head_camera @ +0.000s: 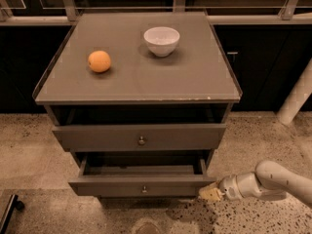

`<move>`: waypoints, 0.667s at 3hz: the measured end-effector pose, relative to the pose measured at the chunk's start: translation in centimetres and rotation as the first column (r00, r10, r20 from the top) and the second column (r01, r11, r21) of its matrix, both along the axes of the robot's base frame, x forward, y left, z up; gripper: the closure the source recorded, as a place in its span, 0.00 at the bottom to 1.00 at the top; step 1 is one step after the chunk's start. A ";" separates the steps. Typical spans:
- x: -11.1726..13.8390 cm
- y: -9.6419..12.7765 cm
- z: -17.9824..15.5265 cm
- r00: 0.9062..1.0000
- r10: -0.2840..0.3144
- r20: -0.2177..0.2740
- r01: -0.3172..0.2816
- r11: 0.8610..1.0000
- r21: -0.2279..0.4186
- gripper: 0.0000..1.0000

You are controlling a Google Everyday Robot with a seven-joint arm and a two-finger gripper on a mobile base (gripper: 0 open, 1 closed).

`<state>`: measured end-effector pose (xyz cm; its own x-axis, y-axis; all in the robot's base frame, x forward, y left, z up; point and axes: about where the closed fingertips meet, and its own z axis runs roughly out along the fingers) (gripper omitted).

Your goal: Close middle drawer

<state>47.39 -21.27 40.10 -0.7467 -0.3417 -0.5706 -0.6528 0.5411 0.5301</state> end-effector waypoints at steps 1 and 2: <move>3.0 0.2 0.9 0.998 0.010 0.055 -0.010 1.000 0.000 1.00; 5.6 0.3 2.3 0.993 0.012 0.113 -0.012 1.000 -0.006 1.00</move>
Offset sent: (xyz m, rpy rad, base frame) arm 0.0884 -0.0008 0.0432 -0.0189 -0.1908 0.0067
